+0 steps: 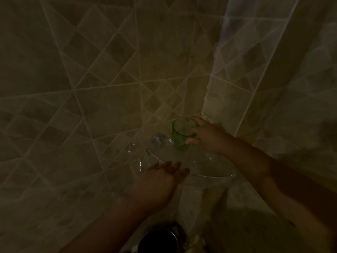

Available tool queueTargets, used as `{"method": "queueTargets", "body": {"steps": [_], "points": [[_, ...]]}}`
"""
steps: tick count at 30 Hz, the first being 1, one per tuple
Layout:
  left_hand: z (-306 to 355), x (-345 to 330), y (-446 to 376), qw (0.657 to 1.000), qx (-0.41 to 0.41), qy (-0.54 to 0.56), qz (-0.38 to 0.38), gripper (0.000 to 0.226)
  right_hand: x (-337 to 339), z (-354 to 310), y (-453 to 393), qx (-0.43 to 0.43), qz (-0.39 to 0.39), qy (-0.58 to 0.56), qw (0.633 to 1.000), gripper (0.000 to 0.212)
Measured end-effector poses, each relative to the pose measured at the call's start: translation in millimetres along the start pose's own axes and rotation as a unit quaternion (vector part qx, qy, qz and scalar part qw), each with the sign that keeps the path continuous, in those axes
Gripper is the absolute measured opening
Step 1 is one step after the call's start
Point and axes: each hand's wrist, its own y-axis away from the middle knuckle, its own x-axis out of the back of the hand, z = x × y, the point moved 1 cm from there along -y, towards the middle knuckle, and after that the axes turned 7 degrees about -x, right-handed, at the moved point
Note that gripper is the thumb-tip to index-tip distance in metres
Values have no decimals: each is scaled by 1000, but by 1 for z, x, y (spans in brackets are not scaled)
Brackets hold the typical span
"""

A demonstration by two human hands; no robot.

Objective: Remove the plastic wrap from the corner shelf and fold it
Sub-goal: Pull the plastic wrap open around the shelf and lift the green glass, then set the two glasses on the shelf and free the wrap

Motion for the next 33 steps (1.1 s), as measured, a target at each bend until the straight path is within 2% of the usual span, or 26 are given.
{"method": "queueTargets", "body": {"steps": [6, 12, 20, 22, 24, 26, 28, 30, 31, 32, 33], "points": [[9, 24, 20, 1000, -14, 20, 4, 61, 4, -8, -5, -12, -11, -18, 1000, 45], [5, 36, 54, 997, -33, 64, 25, 60, 1, -10, -13, -48, -14, 12, 999, 51], [-6, 35, 71, 991, -51, 121, 27, 51, 8, -3, -4, -12, 31, -12, 999, 64], [-10, 43, 71, 982, -50, 176, 47, 49, 16, -1, 5, -24, 75, -55, 995, 58], [-14, 52, 72, 961, -56, 258, 84, 48, 23, 5, 22, -61, 150, -173, 972, 43], [-16, 58, 73, 928, -62, 347, 122, 43, 24, 11, 46, -112, 203, -346, 909, 25], [-18, 60, 73, 900, -35, 411, 140, 40, 18, 14, 66, -149, 212, -494, 830, 22], [-20, 59, 70, 888, -10, 441, 133, 43, 13, 12, 78, -177, 166, -607, 757, 29], [-21, 59, 69, 886, -8, 445, 130, 44, 12, 10, 82, -186, 140, -622, 747, 31], [-20, 58, 66, 884, -11, 449, 130, 46, 10, 8, 85, -187, 127, -602, 766, 31], [-19, 58, 63, 881, -14, 455, 130, 49, 11, 5, 86, -183, 127, -558, 799, 34]]}}
